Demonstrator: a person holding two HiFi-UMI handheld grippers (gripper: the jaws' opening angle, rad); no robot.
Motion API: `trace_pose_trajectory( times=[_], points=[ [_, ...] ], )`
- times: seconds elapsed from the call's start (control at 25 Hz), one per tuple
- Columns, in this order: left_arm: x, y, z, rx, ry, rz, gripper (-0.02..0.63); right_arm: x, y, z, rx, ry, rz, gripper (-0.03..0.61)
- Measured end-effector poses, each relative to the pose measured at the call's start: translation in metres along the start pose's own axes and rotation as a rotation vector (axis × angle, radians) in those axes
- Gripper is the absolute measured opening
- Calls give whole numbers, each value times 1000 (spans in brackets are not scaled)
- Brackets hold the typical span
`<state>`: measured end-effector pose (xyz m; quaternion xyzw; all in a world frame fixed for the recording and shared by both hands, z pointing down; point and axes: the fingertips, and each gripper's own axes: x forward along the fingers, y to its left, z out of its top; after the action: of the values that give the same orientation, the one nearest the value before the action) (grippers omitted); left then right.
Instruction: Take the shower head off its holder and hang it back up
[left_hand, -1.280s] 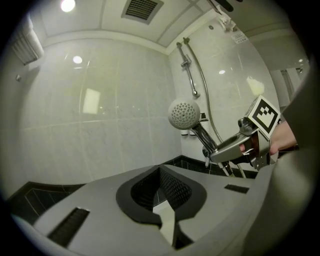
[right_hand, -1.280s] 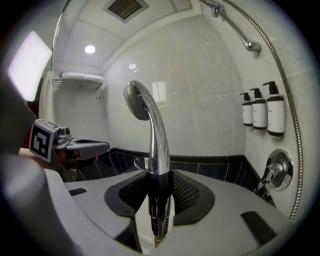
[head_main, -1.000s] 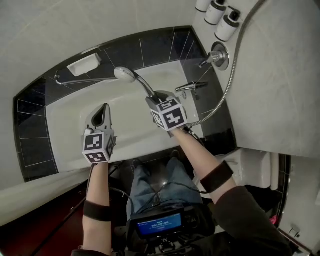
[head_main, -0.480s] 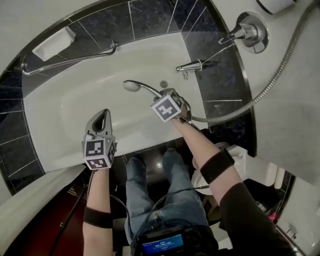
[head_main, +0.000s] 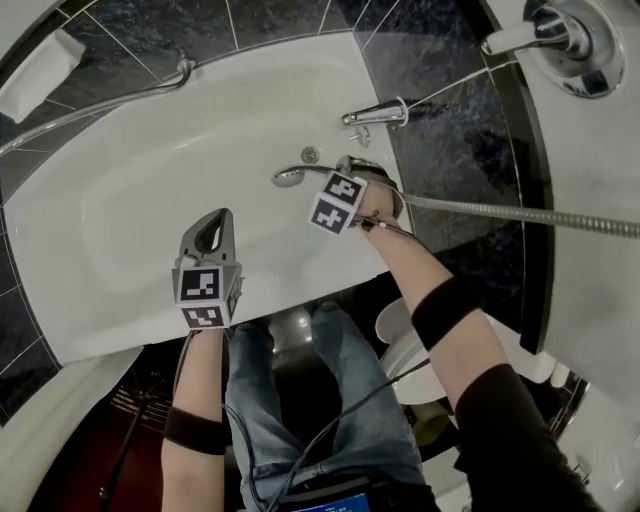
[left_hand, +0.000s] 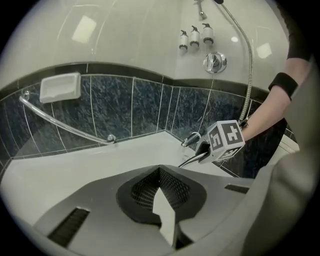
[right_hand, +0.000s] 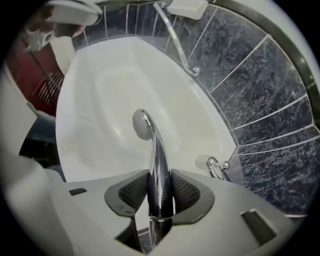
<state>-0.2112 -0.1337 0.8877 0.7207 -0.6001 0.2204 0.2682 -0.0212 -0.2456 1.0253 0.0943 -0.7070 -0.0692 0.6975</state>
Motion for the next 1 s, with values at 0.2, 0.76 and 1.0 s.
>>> trace_pose_trajectory(
  times=[0.2, 0.76, 1.0],
  points=[
    [46, -20, -13, -1, -10, -37, 3, 38, -30, -42, -300, 131, -76, 149],
    [64, -35, -25, -2, -4, -47, 3, 81, -80, -122, -759, 320, -183, 166],
    [60, -32, -24, -1, -2, -45, 3, 81, -80, -110, -740, 283, -195, 309]
  ],
)
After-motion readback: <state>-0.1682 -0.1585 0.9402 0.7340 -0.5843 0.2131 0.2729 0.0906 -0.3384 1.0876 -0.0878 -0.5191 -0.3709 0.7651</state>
